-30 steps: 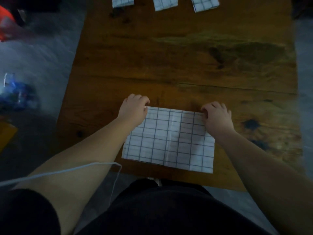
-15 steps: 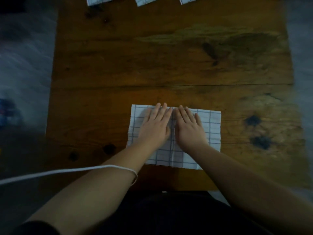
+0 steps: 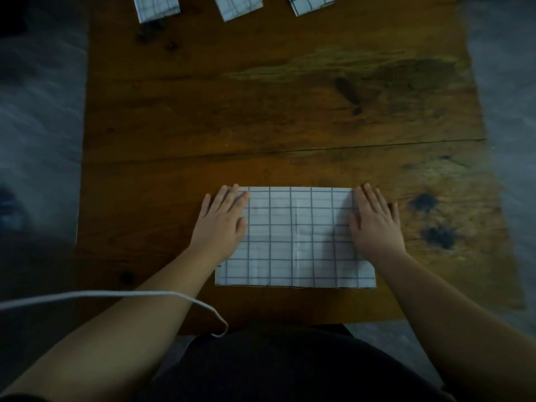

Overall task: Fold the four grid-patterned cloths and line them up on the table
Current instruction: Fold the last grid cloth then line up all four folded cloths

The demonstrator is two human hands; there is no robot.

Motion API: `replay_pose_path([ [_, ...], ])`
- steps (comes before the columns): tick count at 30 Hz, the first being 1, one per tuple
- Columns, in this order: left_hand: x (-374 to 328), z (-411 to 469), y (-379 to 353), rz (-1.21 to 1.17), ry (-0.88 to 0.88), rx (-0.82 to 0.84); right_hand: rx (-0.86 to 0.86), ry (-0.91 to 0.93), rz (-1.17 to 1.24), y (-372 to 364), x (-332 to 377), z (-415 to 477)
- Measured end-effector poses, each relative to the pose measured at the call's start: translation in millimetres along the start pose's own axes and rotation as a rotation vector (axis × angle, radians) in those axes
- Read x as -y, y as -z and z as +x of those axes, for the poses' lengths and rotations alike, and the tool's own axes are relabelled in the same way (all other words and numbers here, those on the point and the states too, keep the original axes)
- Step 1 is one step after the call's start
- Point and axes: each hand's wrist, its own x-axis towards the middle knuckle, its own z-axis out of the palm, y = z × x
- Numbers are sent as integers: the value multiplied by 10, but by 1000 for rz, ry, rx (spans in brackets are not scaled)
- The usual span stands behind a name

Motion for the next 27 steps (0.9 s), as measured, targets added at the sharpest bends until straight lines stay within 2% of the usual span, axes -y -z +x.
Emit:
replay_pose_path([
  [3, -166, 60, 80, -52, 37, -51, -9, -17, -20, 30, 161, -23],
  [7, -674, 264, 157, -87, -115, -62, 21, 235, 3, -40, 651, -4],
  [10, -901, 355, 117, -59, -158, -21, 57, 316, -3, -135, 774, 40],
  [14, -690, 306, 44, 9, -144, 24, 46, 242, 2, -84, 446, 28],
  [20, -150, 127, 88, -39, 6, 20, 19, 68, -51, 50, -170, -41],
  [25, -253, 151, 160, -72, 57, 16, -15, 78, -55, 88, -100, -51],
  [27, -424, 120, 197, -97, 74, -25, -32, 152, 3, 108, 2, -18],
])
